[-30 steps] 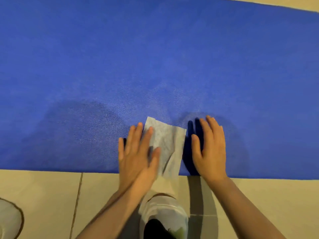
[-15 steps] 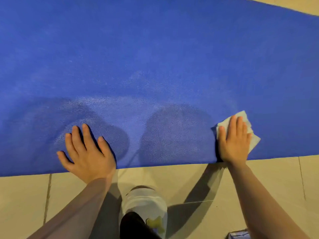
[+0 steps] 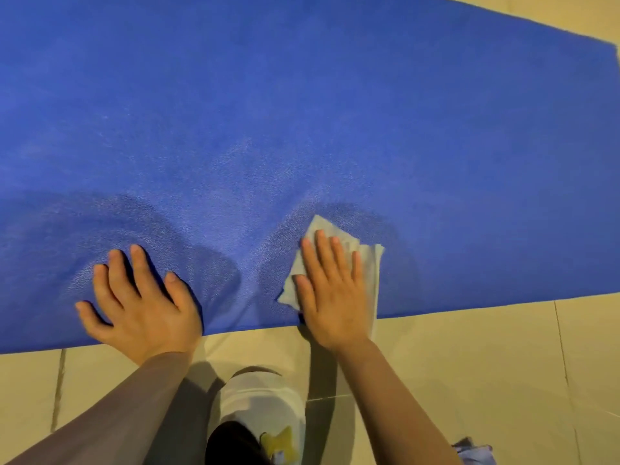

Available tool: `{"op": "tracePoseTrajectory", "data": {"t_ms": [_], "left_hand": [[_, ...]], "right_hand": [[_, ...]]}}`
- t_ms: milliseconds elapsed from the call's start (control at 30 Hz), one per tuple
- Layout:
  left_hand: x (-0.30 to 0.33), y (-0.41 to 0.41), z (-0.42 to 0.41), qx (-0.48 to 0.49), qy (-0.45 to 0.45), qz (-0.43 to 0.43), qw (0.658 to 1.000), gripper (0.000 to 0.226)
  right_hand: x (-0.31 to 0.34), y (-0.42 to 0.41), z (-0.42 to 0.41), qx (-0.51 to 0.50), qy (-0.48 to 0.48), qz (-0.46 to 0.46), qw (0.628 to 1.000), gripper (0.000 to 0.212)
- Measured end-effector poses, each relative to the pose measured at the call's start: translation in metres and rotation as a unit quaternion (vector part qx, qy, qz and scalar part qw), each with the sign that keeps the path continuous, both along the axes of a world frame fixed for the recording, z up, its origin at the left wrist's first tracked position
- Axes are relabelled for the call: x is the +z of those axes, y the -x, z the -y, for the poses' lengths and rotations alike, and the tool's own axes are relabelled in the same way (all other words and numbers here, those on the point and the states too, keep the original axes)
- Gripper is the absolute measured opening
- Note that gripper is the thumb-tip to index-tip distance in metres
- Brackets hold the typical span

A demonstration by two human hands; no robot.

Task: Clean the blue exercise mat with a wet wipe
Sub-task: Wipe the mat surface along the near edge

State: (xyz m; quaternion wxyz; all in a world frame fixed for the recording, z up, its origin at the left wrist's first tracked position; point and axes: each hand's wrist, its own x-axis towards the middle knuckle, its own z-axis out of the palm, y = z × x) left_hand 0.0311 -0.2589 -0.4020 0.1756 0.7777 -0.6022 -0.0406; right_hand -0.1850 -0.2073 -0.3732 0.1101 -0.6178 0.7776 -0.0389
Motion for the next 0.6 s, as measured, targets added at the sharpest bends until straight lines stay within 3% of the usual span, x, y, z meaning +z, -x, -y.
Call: {"op": "tracePoseTrajectory", "data": {"t_ms": [100, 200, 267, 333, 433, 533, 600], "left_hand": [[-0.001, -0.001, 0.000, -0.004, 0.007, -0.001, 1.000, 0.052], [-0.004, 0.001, -0.002, -0.003, 0.030, 0.016, 0.999, 0.051], [-0.006, 0.001, -0.003, -0.004, 0.046, 0.025, 0.999, 0.050], [-0.007, 0.000, -0.002, -0.008, 0.056, 0.033, 0.998, 0.050], [-0.007, 0.001, -0.003, -0.008, 0.056, 0.037, 0.998, 0.050], [-0.006, 0.000, -0.001, -0.005, 0.048, 0.027, 0.998, 0.051], [-0.008, -0.001, -0.001, -0.008, 0.053, 0.041, 0.998, 0.051]], "right_hand": [[0.001, 0.081, -0.035, -0.160, -0.012, -0.044, 0.986, 0.063], [0.010, 0.160, -0.071, -0.325, -0.054, -0.059, 0.942, 0.079], [0.012, 0.174, -0.074, -0.399, -0.075, -0.025, 0.914, 0.085], [0.007, 0.154, -0.058, -0.426, -0.061, -0.023, 0.902, 0.077], [-0.001, 0.093, -0.029, -0.308, -0.038, -0.028, 0.950, 0.071], [-0.004, 0.010, -0.009, -0.106, -0.013, -0.002, 0.994, 0.063], [-0.001, -0.045, 0.006, 0.068, 0.011, 0.031, 0.997, 0.060]]}}
